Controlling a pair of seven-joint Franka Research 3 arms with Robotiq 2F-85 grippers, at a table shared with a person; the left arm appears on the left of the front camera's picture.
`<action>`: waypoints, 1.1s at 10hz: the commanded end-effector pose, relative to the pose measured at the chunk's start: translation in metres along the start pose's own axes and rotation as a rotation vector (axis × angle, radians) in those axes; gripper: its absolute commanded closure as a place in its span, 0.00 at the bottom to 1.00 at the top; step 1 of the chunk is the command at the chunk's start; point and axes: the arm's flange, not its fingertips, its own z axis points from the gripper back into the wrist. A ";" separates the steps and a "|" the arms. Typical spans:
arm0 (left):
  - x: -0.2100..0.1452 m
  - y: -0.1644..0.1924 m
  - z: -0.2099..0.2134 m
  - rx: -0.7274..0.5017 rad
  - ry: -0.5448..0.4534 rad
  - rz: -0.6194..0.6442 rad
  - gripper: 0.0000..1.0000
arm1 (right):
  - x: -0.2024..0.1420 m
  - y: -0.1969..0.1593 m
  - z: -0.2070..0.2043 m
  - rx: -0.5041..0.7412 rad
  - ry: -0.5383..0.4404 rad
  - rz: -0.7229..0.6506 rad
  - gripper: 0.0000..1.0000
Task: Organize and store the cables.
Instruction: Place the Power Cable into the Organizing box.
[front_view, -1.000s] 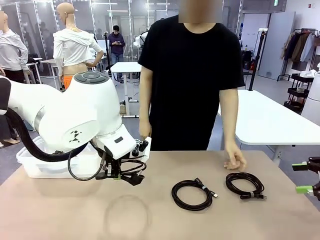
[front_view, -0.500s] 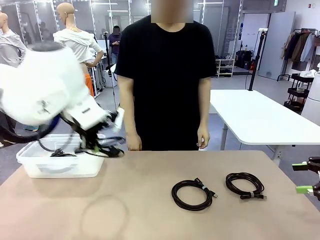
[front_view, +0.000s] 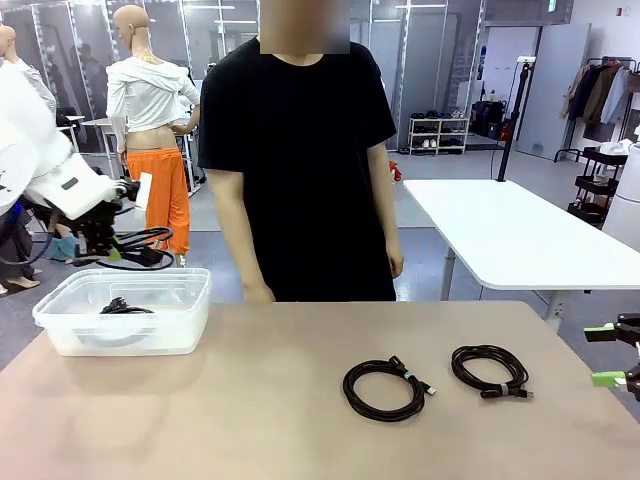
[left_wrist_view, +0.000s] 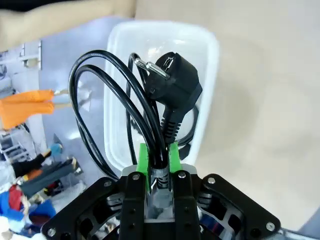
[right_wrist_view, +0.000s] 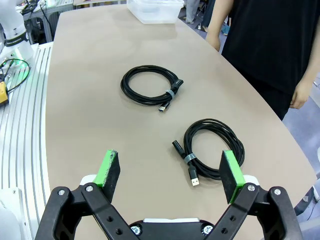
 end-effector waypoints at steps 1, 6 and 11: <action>-0.020 0.025 -0.024 0.018 -0.029 0.002 0.82 | 0.003 -0.001 0.000 -0.008 -0.010 0.002 0.00; -0.048 0.070 -0.098 -0.108 0.038 -0.022 0.82 | 0.003 -0.001 0.000 -0.008 -0.010 0.002 0.00; -0.042 0.068 -0.145 -0.230 0.139 -0.040 0.67 | 0.003 -0.001 0.000 -0.008 -0.010 0.002 0.00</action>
